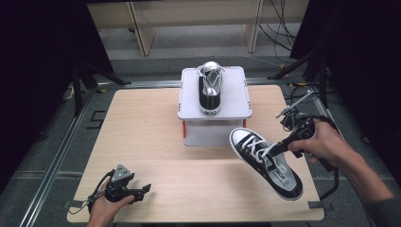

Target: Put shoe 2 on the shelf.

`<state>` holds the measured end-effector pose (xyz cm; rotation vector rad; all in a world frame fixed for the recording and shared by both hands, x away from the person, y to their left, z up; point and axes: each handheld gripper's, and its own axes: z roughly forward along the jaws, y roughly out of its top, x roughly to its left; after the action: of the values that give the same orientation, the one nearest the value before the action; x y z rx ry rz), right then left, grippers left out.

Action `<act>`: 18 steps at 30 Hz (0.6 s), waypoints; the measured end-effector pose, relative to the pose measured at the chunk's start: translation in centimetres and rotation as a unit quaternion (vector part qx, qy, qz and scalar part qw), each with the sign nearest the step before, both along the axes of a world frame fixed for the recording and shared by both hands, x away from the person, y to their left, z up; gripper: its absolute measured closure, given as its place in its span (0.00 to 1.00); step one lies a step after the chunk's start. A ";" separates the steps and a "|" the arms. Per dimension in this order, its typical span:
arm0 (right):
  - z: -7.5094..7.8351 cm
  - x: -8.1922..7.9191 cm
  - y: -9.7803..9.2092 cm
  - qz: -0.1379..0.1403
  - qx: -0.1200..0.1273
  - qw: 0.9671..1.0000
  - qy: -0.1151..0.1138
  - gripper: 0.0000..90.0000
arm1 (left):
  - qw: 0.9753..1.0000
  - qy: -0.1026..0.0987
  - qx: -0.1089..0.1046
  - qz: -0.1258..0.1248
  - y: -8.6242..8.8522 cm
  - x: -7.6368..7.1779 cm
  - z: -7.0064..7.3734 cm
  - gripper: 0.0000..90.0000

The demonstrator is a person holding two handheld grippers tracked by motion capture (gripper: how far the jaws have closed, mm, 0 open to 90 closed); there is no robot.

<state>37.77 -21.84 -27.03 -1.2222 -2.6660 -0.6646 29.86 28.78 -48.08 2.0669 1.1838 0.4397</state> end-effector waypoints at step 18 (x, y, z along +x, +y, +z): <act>8.5 4.4 1.5 -0.024 0.000 0.998 -0.062 0.94 | 1.000 -0.002 0.003 -0.003 0.0 0.0 0.0 0.20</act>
<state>42.14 -20.37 -18.53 -1.2890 -2.7426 -0.7730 29.89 28.76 -48.06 2.0730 1.1744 0.4444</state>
